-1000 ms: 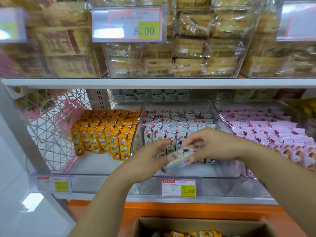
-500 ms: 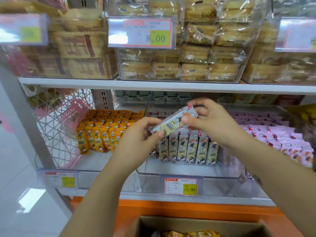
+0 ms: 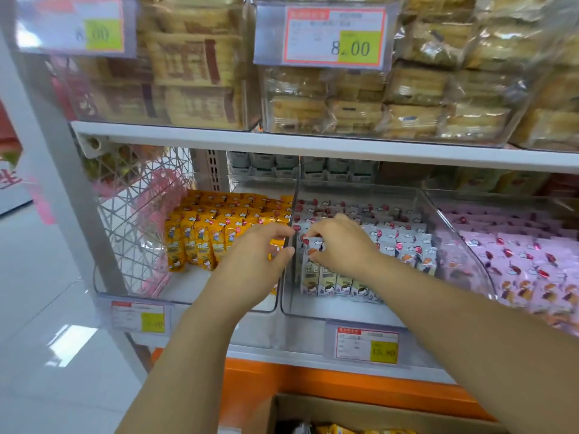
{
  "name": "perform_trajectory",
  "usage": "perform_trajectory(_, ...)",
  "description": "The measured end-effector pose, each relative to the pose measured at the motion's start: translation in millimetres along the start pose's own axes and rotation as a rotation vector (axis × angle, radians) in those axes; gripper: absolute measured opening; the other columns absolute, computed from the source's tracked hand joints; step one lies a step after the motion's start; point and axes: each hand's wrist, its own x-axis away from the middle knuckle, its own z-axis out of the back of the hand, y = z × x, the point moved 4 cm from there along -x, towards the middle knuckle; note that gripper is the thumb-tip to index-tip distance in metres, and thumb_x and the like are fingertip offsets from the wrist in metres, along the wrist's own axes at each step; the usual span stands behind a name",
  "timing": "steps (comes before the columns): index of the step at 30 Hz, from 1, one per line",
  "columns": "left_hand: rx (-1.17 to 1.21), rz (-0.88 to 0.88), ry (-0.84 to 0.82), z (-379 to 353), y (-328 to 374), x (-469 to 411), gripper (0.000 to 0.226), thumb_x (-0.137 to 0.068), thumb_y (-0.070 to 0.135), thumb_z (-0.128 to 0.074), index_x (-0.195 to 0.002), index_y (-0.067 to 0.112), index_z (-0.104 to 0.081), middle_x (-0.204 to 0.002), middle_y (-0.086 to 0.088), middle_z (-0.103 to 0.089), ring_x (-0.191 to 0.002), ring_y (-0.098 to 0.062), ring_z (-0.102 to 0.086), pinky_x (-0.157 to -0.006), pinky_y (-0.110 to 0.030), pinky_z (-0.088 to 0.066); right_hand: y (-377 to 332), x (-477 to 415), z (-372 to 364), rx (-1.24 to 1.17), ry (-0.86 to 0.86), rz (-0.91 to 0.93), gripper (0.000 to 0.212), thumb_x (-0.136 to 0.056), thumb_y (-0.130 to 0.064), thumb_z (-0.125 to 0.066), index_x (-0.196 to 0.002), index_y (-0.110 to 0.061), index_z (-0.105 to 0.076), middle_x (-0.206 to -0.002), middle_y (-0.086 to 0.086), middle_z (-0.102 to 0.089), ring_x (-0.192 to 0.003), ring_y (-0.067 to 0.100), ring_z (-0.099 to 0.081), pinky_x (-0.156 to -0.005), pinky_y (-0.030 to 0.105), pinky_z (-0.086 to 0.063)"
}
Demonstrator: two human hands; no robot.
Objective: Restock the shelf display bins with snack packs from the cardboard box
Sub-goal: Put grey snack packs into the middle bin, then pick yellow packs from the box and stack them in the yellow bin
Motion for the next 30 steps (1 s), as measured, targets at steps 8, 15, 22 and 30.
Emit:
perform_trajectory(8, -0.033, -0.009, 0.027, -6, -1, -2, 0.028, -0.098, 0.025, -0.051, -0.125, 0.028, -0.058, -0.131, 0.005, -0.051, -0.104, -0.009, -0.054, -0.082, -0.021, -0.039, 0, 10, 8, -0.034, 0.061, 0.041, 0.054, -0.083, -0.036, -0.070, -0.133, -0.028, -0.050, -0.130, -0.001, -0.049, -0.123, 0.020, -0.041, -0.101, 0.036, -0.034)
perform_trajectory(15, -0.119, -0.302, 0.421, -21, 16, 32, 0.020, -0.092, 0.011, -0.050, -0.104, 0.014, -0.065, -0.107, 0.000, -0.058, -0.097, -0.019, -0.057, -0.081, -0.033, -0.047, 6, 78, 30, -0.256, 0.171, 0.121, 0.023, -0.088, -0.022, -0.064, -0.111, -0.021, -0.066, -0.093, -0.013, -0.054, -0.078, -0.005, -0.043, -0.078, 0.023, -0.038)
perform_trajectory(22, -0.051, -0.422, 0.338, -89, 34, 110, 0.024, -0.084, 0.010, -0.046, -0.100, 0.023, -0.058, -0.101, 0.003, -0.059, -0.093, -0.018, -0.057, -0.079, -0.034, -0.043, 19, 173, 24, -0.446, 0.374, 0.162, 0.013, -0.084, -0.013, -0.060, -0.094, -0.016, -0.068, -0.081, -0.017, -0.053, -0.072, -0.009, -0.048, -0.067, 0.005, -0.036)
perform_trajectory(30, -0.066, -0.250, 0.046, -178, 7, 159, 0.028, -0.088, 0.017, -0.040, -0.101, 0.016, -0.065, -0.101, 0.001, -0.062, -0.090, -0.018, -0.059, -0.076, -0.032, -0.048, 76, 269, -58, -0.511, 0.201, -0.104, 0.017, -0.086, -0.004, -0.063, -0.096, -0.016, -0.069, -0.079, -0.009, -0.058, -0.069, 0.006, -0.049, -0.065, 0.008, -0.036)
